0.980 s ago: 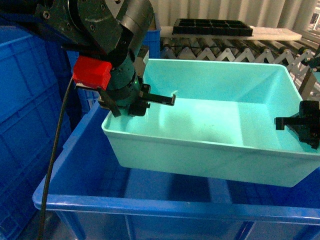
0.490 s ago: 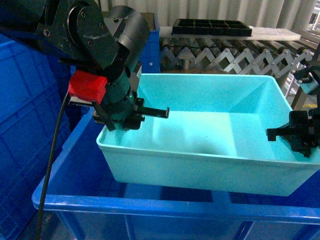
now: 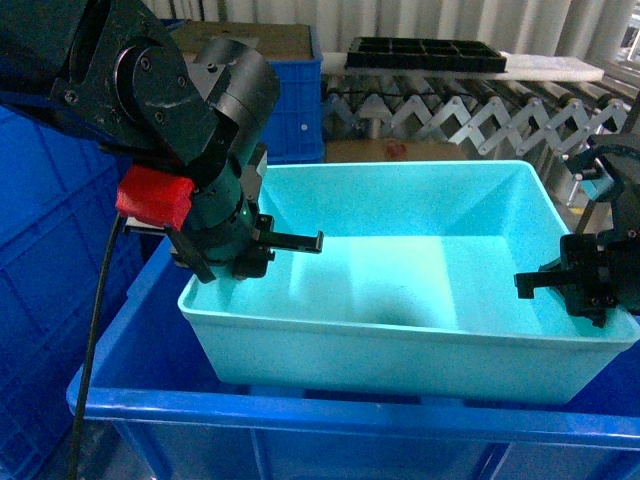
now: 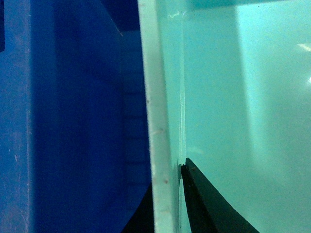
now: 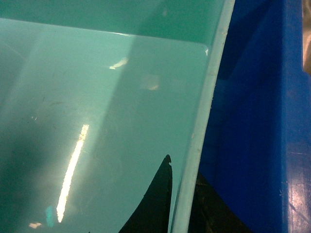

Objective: Stack blue boxes stably on right

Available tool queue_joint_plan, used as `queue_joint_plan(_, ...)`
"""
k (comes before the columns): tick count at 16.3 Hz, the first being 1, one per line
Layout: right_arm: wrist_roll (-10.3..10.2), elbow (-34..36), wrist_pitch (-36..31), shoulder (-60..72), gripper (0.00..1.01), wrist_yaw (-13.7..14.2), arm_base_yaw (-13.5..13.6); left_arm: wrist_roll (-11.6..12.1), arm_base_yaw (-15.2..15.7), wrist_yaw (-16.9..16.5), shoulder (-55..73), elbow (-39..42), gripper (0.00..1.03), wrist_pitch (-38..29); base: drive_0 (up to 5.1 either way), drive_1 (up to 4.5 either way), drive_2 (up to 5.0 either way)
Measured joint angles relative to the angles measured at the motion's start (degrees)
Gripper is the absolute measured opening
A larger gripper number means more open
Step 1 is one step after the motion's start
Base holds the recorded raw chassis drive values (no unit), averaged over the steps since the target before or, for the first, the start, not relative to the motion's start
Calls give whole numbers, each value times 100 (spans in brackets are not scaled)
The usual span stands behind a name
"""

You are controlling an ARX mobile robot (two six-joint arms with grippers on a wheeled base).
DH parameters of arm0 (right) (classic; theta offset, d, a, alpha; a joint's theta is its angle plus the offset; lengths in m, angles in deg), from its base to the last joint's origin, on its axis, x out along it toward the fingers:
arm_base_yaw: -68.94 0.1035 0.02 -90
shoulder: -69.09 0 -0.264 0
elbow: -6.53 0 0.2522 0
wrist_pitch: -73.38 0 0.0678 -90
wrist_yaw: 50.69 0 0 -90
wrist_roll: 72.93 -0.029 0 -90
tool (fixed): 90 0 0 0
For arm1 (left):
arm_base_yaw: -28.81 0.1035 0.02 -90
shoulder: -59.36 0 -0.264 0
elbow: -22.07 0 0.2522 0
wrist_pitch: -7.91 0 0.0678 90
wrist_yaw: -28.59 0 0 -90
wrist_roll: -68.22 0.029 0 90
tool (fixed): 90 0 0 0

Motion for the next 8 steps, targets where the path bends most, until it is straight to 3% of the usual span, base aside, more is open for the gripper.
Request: queue_joint_plan(8, -7, -57, -199, 39, 7, 50, 7, 4, 2, -50, 11, -33, 8, -105, 0, 0, 0)
